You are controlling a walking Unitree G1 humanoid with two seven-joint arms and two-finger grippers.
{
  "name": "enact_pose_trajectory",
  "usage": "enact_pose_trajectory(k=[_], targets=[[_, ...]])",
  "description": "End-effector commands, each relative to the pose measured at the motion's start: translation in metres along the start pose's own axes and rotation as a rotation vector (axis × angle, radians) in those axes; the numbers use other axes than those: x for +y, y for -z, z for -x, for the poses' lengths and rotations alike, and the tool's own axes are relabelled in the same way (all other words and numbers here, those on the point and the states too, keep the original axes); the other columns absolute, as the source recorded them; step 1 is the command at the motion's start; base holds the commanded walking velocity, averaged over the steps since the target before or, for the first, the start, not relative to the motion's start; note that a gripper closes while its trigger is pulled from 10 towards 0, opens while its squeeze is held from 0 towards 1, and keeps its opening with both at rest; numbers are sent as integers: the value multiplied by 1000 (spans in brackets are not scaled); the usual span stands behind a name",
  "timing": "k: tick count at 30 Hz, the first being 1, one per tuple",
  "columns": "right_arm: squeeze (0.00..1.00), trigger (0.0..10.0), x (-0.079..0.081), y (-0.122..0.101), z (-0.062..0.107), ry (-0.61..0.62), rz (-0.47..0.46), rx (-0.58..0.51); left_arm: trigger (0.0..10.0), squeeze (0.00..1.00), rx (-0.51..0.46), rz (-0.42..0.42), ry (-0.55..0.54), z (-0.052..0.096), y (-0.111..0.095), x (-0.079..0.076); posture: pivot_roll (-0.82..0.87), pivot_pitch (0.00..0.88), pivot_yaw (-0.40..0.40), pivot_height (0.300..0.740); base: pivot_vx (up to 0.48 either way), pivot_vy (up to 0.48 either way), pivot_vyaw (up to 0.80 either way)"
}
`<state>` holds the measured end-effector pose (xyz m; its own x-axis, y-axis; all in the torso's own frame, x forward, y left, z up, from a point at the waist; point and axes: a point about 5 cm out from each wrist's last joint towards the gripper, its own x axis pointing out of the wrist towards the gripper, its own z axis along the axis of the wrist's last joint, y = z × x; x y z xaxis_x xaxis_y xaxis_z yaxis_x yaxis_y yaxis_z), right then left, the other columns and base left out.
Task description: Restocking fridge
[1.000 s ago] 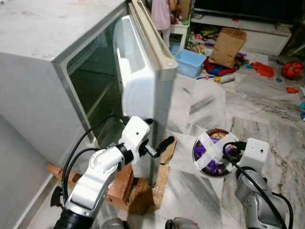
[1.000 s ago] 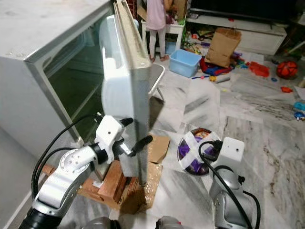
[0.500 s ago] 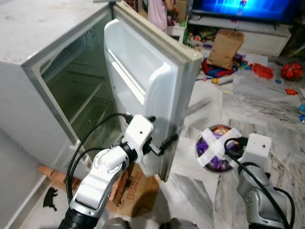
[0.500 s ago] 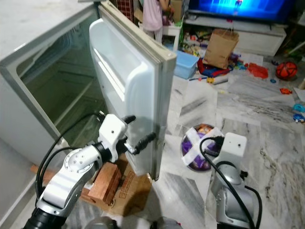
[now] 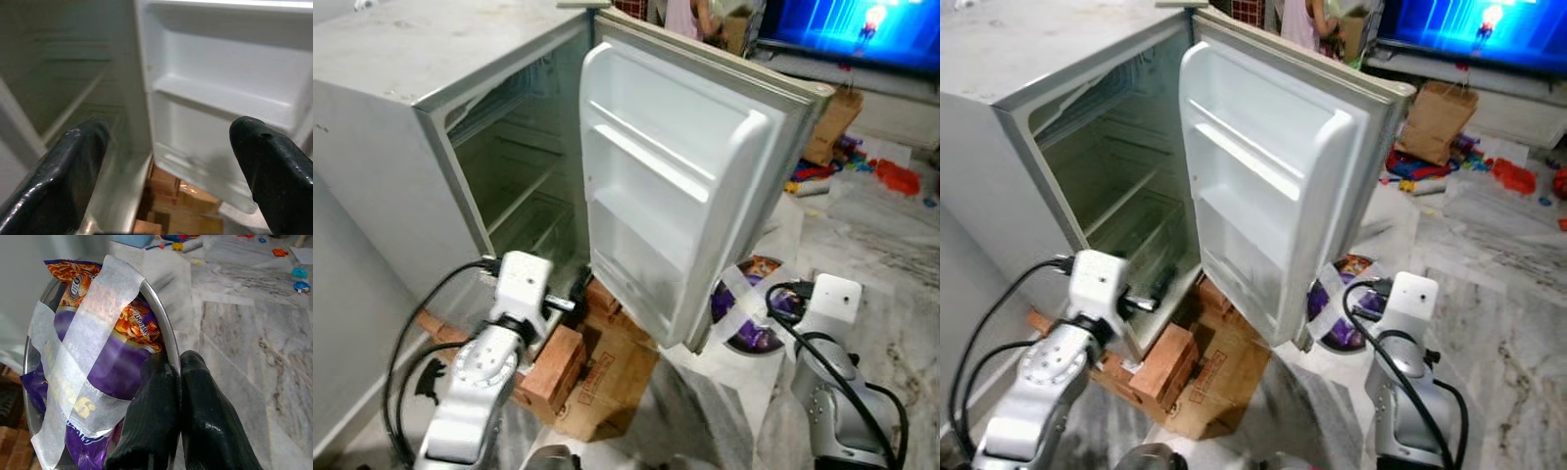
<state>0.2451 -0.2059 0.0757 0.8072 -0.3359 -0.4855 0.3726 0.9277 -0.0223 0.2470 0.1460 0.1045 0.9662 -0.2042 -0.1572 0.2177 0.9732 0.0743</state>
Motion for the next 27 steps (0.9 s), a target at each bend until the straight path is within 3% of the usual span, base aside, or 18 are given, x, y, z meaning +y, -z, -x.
enact_pose_trajectory(k=[1,7,18,27], targets=[[0,10000,4,-7,-3,-23,-19,-28,10000,0,2,18,-14,-3,-1,1,28,0,-37,740,0,-379,0],[0,10000,21,-18,-9,-139,-86,-30,10000,0,7,27,-16,-5,-2,-1,23,0,-32,740,0,-472,0],[0,10000,34,-29,-12,-198,-69,-79,10000,0,4,36,-28,-9,-5,-4,26,0,-37,740,0,-472,0],[0,10000,43,-41,-13,-271,-92,-143,10000,0,23,21,-116,-14,-2,1,21,0,-36,740,0,-472,785]])
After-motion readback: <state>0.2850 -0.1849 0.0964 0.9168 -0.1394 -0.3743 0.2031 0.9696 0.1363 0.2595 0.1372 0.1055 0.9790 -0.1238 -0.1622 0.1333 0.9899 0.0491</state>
